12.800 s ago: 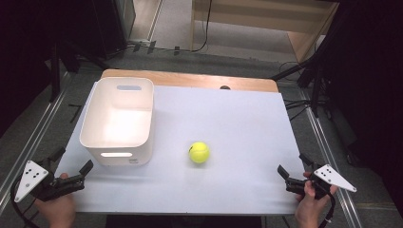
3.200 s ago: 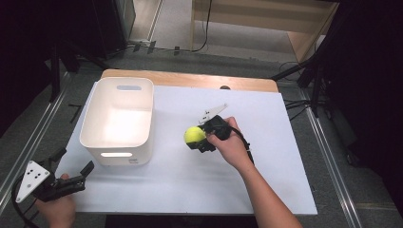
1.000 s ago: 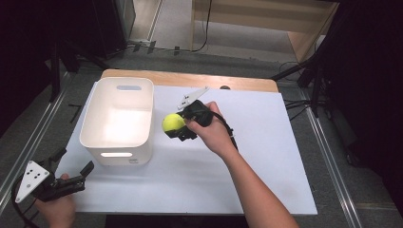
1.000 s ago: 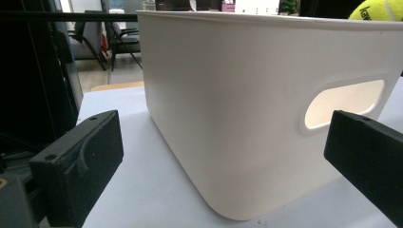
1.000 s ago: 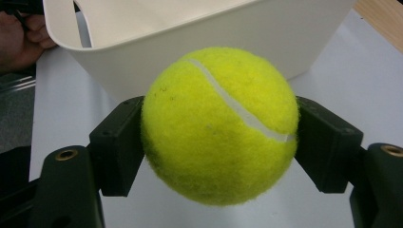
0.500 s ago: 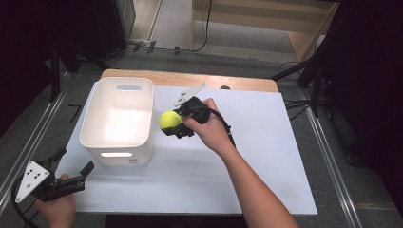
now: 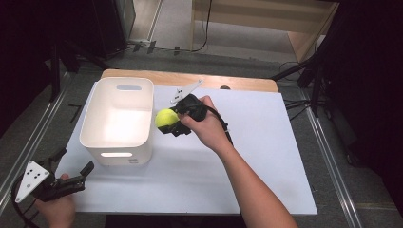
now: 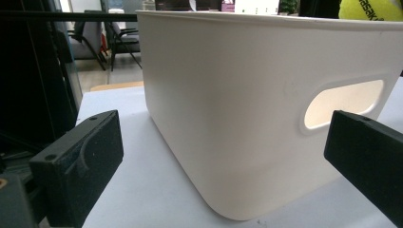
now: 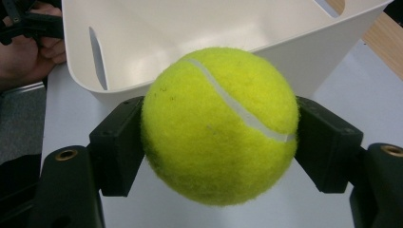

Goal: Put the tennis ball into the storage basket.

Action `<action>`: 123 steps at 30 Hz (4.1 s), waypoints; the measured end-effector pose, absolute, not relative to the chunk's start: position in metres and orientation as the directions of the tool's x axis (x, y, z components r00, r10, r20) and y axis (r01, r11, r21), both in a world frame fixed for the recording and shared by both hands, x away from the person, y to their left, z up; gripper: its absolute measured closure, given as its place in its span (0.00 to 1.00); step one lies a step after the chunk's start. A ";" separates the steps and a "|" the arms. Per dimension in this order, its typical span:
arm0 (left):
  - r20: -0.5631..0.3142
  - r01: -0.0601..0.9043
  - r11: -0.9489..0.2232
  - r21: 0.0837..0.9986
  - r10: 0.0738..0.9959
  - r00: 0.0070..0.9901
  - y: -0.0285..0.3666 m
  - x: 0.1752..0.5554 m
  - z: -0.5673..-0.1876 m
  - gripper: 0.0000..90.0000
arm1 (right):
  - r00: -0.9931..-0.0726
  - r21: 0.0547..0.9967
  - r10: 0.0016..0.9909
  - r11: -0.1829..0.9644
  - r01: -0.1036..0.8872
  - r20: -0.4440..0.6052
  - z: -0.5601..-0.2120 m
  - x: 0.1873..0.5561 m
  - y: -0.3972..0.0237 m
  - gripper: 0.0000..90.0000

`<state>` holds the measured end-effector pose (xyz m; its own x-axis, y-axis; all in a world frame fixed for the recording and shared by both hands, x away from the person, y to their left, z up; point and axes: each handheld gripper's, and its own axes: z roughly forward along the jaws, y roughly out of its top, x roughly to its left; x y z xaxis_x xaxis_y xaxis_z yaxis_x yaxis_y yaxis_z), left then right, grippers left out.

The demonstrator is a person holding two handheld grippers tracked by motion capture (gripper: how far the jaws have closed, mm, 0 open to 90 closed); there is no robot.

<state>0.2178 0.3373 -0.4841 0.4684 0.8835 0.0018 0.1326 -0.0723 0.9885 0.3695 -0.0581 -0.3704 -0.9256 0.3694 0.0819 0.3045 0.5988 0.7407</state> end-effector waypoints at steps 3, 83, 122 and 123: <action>0.002 0.133 -0.073 0.988 0.884 0.468 0.337 0.218 -0.484 0.00 | -0.928 0.740 0.364 0.603 0.299 0.078 -0.368 0.369 -0.055 0.27; -0.005 0.136 -0.066 0.989 0.883 0.469 0.337 0.219 -0.484 0.00 | -0.963 0.724 0.268 0.658 0.209 0.034 -0.366 0.372 0.022 0.27; -0.003 0.140 -0.071 0.988 0.884 0.467 0.337 0.219 -0.484 0.00 | -0.957 0.759 0.289 0.616 0.212 0.033 -0.365 0.363 -0.009 0.00; -0.002 0.140 -0.072 0.988 0.884 0.468 0.337 0.219 -0.484 0.00 | -0.956 0.761 0.292 0.612 0.215 0.035 -0.365 0.362 -0.012 0.00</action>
<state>0.2188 0.3367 -0.4840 0.4675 0.8840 -0.0022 0.1399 -0.0715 0.9876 0.3617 -0.0119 -0.3648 -0.9557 0.2922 0.0347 0.2147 0.6120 0.7612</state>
